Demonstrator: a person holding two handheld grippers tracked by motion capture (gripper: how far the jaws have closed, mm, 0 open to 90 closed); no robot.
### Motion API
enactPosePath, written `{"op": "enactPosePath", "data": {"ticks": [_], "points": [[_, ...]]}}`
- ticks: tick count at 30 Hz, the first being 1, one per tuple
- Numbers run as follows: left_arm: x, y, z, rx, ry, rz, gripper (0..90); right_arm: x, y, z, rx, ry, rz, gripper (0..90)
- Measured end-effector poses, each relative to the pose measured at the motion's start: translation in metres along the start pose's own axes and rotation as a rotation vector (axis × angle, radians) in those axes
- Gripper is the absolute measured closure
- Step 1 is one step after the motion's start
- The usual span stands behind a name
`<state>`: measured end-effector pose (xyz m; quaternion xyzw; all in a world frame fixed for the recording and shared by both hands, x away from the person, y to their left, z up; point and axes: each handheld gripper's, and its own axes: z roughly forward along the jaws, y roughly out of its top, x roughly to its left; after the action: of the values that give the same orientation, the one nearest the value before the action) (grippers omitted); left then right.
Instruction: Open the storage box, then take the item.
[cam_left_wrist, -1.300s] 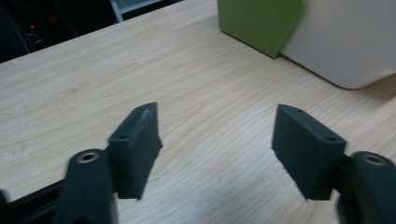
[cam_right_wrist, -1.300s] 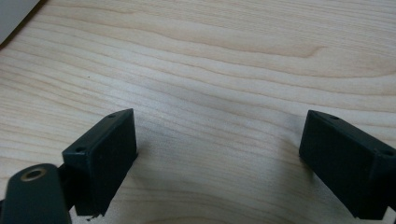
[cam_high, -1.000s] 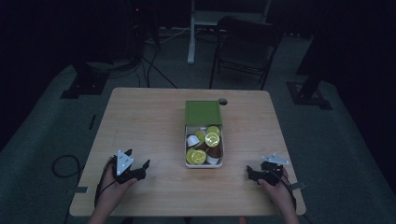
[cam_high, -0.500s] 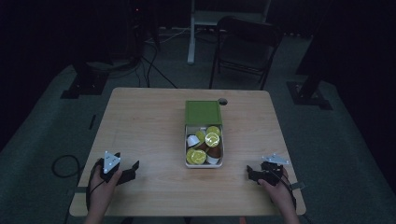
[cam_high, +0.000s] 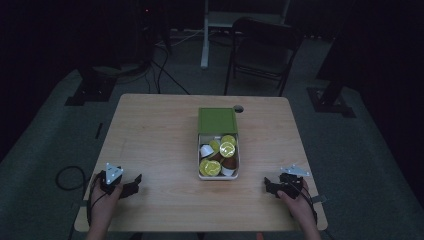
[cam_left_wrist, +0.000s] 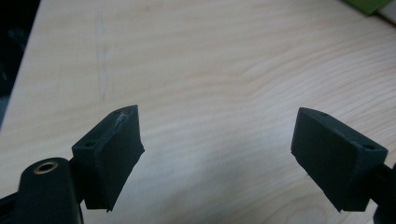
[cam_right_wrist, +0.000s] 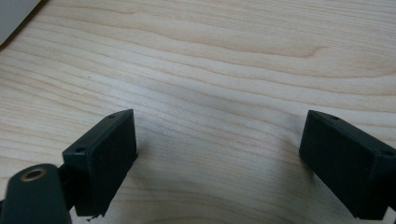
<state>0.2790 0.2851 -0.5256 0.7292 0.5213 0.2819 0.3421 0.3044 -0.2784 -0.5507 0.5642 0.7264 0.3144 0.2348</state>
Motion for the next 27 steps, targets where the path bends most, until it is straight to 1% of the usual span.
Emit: {"op": "enactPosePath", "data": {"ticks": [2, 4, 5, 6, 7, 11, 14, 16, 19, 24, 27], "points": [[0.001, -0.002, 0.001, 0.019, 0.012, -0.007, 17.0, 0.0, 0.0, 0.0, 0.0, 0.0, 0.0, 10.7], [0.002, -0.003, 0.003, 0.041, 0.007, -0.006, 17.0, 0.0, 0.0, 0.0, 0.0, 0.0, 0.0, 10.7], [0.002, -0.003, 0.004, 0.038, 0.005, -0.006, 17.0, 0.0, 0.0, 0.0, 0.001, 0.0, -0.001, 10.7], [0.001, -0.004, 0.006, 0.052, -0.003, 0.001, 17.0, 0.0, 0.0, 0.0, 0.001, 0.0, -0.002, 10.7], [0.001, -0.004, 0.006, 0.052, -0.003, 0.001, 17.0, 0.0, 0.0, 0.0, 0.001, 0.0, -0.002, 10.7], [-0.001, -0.007, 0.011, 0.098, -0.027, 0.01, 17.0, 0.0, 0.0, 0.0, 0.002, 0.0, -0.002, 10.7], [-0.002, -0.01, 0.015, 0.127, -0.027, 0.016, 17.0, 0.0, 0.0, 0.0, 0.001, 0.002, -0.004, 10.8], [-0.003, -0.01, 0.017, 0.122, -0.045, 0.007, 16.6, 0.0, 0.0, 0.0, 0.001, 0.002, -0.003, 10.8], [-0.003, -0.01, 0.018, 0.123, -0.055, -0.002, 16.6, 0.0, 0.0, 0.0, 0.001, 0.002, -0.003, 10.8], [-0.002, -0.01, 0.019, 0.13, -0.056, -0.004, 15.1, 0.0, 0.0, 0.0, 0.001, 0.002, -0.002, 10.8], [-0.002, -0.009, 0.02, 0.132, -0.054, -0.011, 13.7, 0.001, 0.001, 0.0, 0.011, -0.009, 0.0, 10.9]]}}
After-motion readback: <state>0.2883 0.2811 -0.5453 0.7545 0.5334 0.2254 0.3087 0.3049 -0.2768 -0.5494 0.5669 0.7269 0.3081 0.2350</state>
